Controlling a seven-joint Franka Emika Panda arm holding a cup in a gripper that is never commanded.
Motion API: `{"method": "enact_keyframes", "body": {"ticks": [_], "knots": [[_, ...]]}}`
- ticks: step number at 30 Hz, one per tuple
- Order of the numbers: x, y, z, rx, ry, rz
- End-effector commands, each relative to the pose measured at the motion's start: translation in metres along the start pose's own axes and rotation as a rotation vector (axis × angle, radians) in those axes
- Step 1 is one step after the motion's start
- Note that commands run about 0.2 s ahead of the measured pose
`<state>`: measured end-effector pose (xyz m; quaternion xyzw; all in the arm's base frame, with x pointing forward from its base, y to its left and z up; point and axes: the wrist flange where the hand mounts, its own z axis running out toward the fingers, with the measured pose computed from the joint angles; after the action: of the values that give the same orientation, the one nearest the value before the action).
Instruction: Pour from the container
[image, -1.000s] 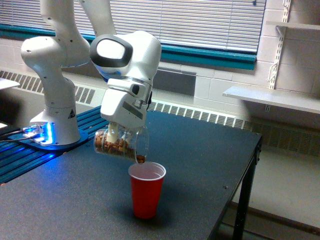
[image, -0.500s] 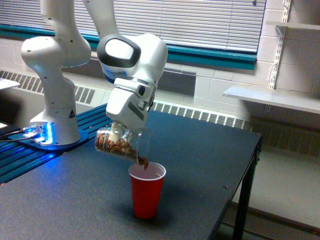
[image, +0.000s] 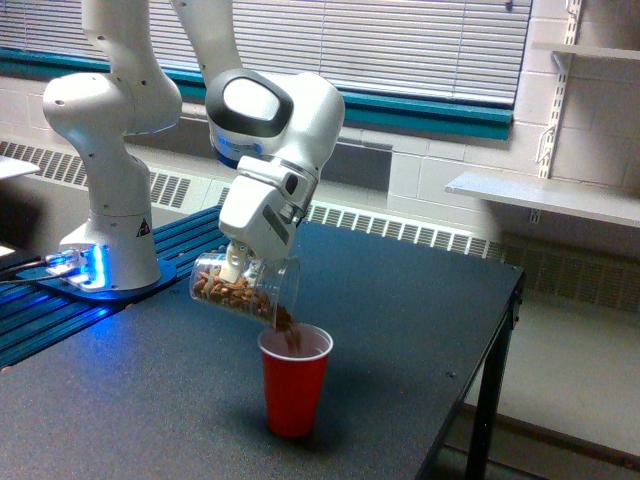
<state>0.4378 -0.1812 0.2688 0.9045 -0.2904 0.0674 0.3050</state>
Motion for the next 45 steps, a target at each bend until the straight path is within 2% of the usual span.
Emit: {"method": "enact_keyframes", "body": {"ticks": [1,21,45], "knots": [[0.004,-0.003,-0.005,-0.026,0.014,0.002],[0.009,-0.011,-0.009,-0.072,0.008,-0.016],[0.017,-0.019,-0.01,-0.14,-0.049,-0.075]]}}
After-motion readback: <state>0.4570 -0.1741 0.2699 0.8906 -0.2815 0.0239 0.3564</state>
